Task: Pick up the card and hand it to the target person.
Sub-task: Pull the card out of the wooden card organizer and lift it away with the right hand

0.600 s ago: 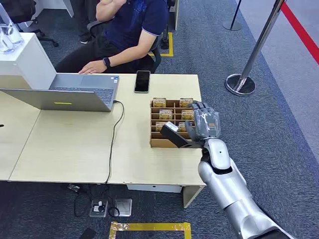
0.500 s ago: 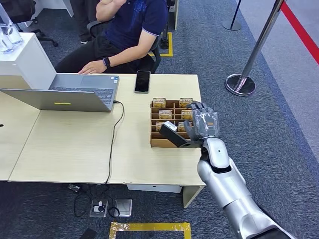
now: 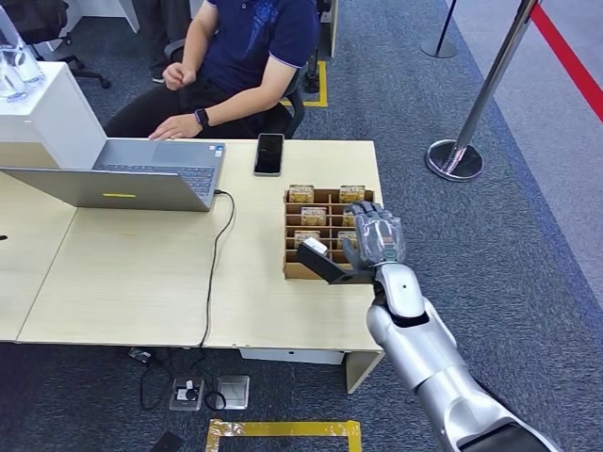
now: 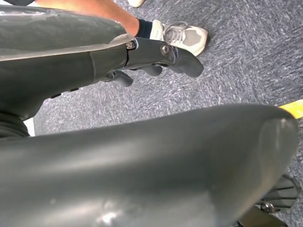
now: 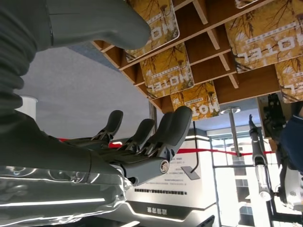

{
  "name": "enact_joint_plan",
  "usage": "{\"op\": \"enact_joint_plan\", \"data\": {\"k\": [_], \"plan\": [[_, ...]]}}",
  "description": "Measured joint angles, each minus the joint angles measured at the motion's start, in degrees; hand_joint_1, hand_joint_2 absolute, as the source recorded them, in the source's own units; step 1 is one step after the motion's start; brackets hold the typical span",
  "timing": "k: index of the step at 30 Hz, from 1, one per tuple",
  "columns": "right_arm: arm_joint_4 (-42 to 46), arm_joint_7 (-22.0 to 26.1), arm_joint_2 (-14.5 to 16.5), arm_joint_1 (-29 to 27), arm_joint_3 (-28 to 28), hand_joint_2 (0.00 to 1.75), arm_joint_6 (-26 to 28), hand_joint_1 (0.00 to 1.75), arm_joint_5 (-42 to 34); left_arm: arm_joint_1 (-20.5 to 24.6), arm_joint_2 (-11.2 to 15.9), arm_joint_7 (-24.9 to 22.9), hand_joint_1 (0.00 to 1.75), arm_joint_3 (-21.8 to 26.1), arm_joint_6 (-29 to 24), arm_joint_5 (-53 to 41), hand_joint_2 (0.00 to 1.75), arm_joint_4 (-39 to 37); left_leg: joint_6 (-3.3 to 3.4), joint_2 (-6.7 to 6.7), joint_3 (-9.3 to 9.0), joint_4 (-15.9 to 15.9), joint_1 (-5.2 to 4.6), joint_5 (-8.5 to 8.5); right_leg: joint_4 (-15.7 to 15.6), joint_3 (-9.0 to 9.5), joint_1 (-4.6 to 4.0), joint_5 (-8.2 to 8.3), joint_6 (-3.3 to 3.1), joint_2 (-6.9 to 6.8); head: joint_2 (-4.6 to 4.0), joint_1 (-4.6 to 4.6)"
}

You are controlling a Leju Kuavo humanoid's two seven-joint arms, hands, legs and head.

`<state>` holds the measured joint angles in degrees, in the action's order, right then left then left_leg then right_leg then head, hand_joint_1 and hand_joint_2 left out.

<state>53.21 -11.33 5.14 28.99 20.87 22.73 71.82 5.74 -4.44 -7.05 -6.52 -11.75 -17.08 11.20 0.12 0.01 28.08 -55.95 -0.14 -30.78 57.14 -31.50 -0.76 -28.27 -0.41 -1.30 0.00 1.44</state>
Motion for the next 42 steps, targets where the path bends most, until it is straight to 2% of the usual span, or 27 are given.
{"op": "enact_joint_plan", "data": {"k": [6,11,19,33,36,40,42], "plan": [[-3.16,-0.39,0.91,1.28,0.09,1.75,0.07,0.77,0.56,-0.29,0.01,0.67,0.0,0.08,-0.51,0.21,0.0,-0.01,0.0,0.0,0.0,0.0,0.0,0.0,0.0,0.0,0.0,0.0,0.0,0.0,0.0,-0.06],[-4.81,-0.6,1.01,1.34,0.09,1.75,0.15,0.65,0.99,-0.47,0.01,0.72,0.0,0.08,-0.47,0.21,0.0,-0.01,0.0,0.0,0.0,0.0,0.0,0.0,0.0,0.0,0.0,0.0,0.0,0.0,0.0,-0.02],[-6.28,-1.26,1.11,1.6,0.09,1.75,0.39,0.65,1.81,-0.46,0.01,0.72,0.0,0.08,-0.47,0.19,0.0,-0.01,-0.01,0.0,-0.01,0.0,0.0,0.0,0.0,0.0,0.0,0.0,0.0,0.0,0.0,-0.02],[-9.27,-3.78,1.35,2.25,0.09,1.75,1.62,0.86,5.13,-0.5,0.02,0.8,0.0,0.46,-0.33,0.2,0.0,-0.01,-0.02,0.0,-0.01,0.0,0.0,0.01,0.01,0.0,0.0,0.0,0.0,0.0,0.0,0.0],[-9.85,-4.17,1.5,2.29,0.09,1.75,1.98,0.94,5.78,-0.49,0.02,0.91,0.0,0.73,-0.31,0.21,0.0,-0.01,-0.02,0.0,-0.01,0.0,0.0,0.01,0.01,0.0,0.0,0.0,0.0,0.0,0.0,-0.01],[-10.51,-4.48,1.69,2.35,0.09,1.75,2.28,1.66,6.46,-0.49,0.02,0.98,0.0,1.14,-0.31,0.24,0.0,-0.01,-0.02,0.0,-0.02,0.0,0.0,0.01,0.01,0.0,0.0,0.0,0.0,0.0,0.0,-0.04],[-10.83,-4.55,1.79,2.35,0.09,1.75,2.46,1.75,6.76,-0.5,0.02,1.05,0.0,1.34,-0.32,0.32,0.0,-0.01,-0.02,0.0,-0.02,0.0,0.0,0.01,0.01,0.0,0.0,0.0,0.0,0.0,0.0,-0.05]]}}
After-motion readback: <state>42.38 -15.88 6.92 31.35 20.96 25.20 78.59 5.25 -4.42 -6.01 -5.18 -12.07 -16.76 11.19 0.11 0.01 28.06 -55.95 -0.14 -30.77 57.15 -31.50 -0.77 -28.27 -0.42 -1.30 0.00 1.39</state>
